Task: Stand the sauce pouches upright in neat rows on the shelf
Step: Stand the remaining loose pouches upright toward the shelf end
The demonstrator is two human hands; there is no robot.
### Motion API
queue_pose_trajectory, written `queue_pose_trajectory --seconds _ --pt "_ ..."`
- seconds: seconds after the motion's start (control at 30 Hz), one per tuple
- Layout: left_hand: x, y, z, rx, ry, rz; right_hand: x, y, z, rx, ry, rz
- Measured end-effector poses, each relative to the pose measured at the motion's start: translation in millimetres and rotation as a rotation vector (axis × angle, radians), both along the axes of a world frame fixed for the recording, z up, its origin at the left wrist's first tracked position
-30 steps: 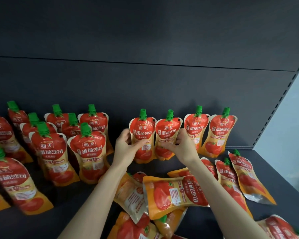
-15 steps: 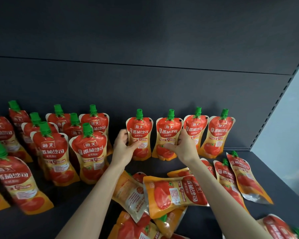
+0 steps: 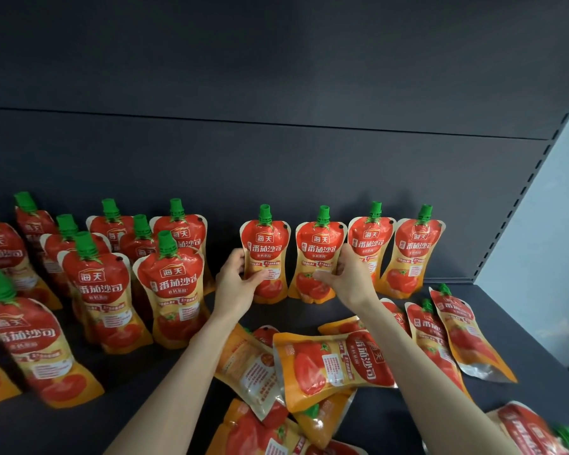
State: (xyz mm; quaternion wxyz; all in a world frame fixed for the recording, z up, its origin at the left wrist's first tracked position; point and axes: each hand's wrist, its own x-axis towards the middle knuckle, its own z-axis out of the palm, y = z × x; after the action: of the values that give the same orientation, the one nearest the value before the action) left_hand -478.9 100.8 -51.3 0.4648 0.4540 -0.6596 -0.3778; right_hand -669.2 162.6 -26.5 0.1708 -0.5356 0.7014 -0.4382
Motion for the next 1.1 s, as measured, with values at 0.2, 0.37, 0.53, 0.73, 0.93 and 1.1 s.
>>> queue_pose_trajectory --seconds 0.2,0.37,0.53,0.73,0.93,1.1 --pt "-2.2 8.8 5.1 -0.016 -0.103 0.05 6.8 10.4 0.8 -0.012 -0.022 -0.037" --pt "0.5 34.0 9.6 -0.009 -0.12 0.087 8.3 36.2 -1.0 -0.047 0.056 -0.084" --pt "11.8 75.3 15.3 -0.05 -0.063 0.047 10.1 73.0 2.1 -0.02 0.12 0.013" --pt "32.0 135.7 1.0 -0.06 -0.209 0.203 13.3 118.4 0.0 0.047 0.196 0.175" --pt "38.1 169.9 -2.6 0.188 -0.438 0.437 17.2 148.2 -15.1 0.15 0.342 0.235" --pt "32.1 177.7 12.7 0.376 -0.25 0.449 25.7 153.3 -15.8 0.138 0.208 0.237"
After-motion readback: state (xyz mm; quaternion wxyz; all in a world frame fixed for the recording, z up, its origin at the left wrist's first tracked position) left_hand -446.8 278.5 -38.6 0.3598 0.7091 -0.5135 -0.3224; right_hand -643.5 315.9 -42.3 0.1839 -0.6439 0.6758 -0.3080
